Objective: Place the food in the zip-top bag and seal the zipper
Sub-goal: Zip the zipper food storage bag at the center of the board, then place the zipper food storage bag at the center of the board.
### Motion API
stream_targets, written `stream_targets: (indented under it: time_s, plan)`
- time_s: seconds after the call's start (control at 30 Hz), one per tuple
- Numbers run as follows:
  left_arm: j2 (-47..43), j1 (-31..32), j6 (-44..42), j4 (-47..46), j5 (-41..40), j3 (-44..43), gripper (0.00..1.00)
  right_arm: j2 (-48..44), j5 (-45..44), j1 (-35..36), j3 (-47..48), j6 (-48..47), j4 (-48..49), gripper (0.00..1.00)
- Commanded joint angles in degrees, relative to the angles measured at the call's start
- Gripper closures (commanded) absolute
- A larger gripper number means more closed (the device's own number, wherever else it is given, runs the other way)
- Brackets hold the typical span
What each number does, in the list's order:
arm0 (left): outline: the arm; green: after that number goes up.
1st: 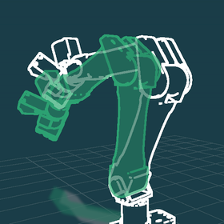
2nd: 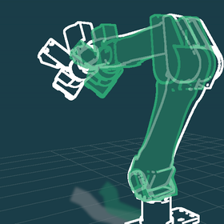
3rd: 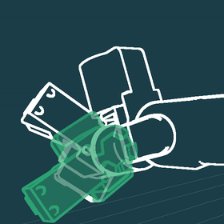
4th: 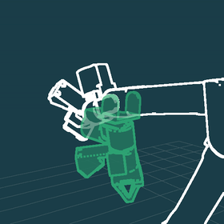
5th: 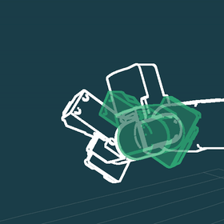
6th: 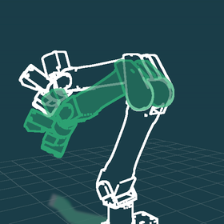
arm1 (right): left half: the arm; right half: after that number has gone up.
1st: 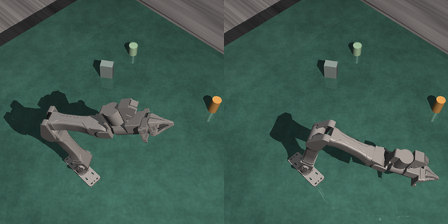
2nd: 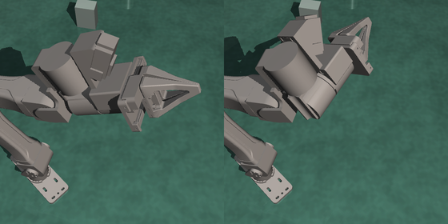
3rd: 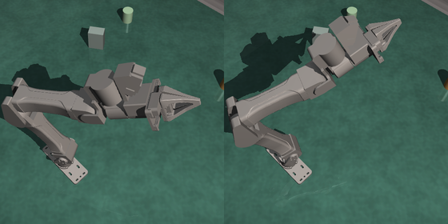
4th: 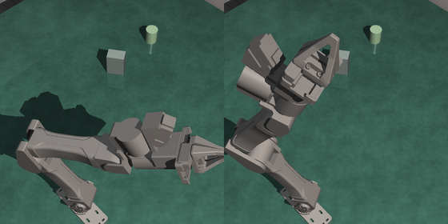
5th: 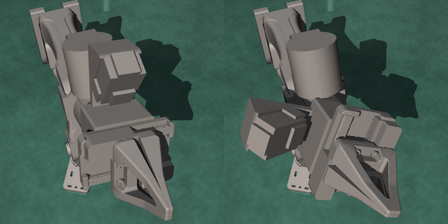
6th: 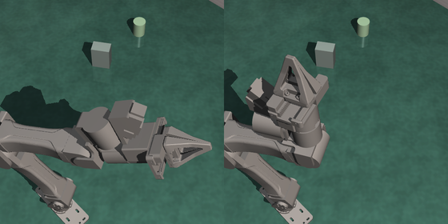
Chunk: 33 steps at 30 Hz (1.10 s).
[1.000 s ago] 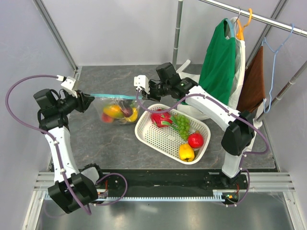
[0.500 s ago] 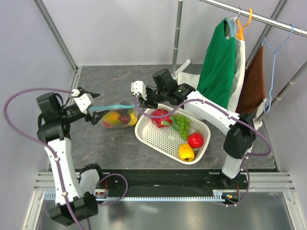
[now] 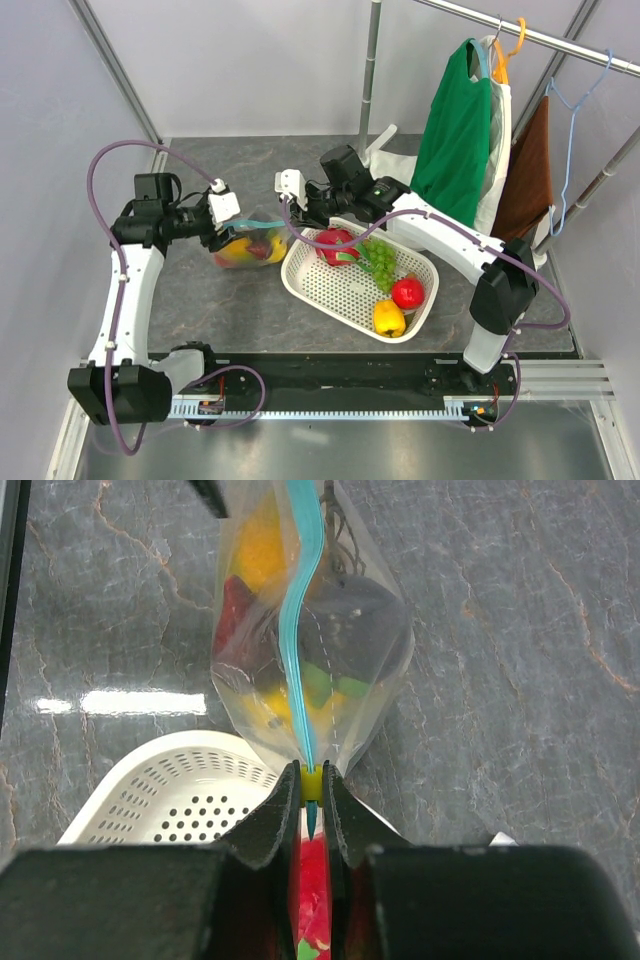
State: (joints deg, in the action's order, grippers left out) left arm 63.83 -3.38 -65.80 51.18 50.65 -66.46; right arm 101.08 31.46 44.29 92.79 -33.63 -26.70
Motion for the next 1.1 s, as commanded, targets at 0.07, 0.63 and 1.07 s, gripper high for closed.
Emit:
stream_targets:
  time_s: [0.07, 0.63, 1.07]
  plan:
    - [3.1, 1.2, -6.7, 0.5, -2.5, -2.9, 0.32, -3.4, 1.9, 0.2, -0.3, 0.1, 2.7, 1.0]
    - [5.4, 6.8, -4.3, 0.9, -9.6, -3.6, 0.53, -3.6, 1.6, 0.3, -0.8, -0.6, 3.1, 1.0]
    - [2.8, 6.8, -4.0, 5.7, -7.4, -5.6, 0.98, -3.2, 0.6, 0.4, -0.9, -0.8, 3.2, 1.0]
